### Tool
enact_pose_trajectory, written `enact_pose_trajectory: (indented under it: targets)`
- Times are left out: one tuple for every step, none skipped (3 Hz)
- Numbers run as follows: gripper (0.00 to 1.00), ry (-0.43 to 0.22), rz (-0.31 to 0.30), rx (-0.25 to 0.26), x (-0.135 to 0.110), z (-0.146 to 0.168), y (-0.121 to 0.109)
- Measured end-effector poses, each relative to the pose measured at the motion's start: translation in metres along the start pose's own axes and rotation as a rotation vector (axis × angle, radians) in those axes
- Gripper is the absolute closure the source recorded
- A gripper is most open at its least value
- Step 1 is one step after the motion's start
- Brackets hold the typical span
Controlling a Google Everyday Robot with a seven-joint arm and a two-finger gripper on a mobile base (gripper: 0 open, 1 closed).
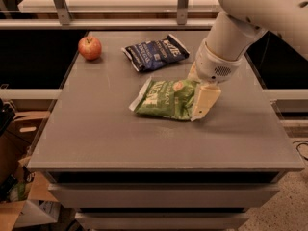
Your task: Move green jalapeno chip bag near blue chip bag
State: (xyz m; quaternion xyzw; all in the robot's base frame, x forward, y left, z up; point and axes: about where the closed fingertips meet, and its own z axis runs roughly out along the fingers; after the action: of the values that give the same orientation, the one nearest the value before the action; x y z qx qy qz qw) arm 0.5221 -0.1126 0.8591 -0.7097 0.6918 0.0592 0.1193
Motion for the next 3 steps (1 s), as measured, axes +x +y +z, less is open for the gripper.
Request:
enact_pose_trajectory:
  targets:
    - [0.6,0.002,-0.005,-0.007,-0.002,0.005,-0.002]
    - [0.83,0.011,-0.008,0.01,-0.001,0.0,-0.007]
    - [1.0,0.022,0.0,0.057,0.003,-0.015,-0.021]
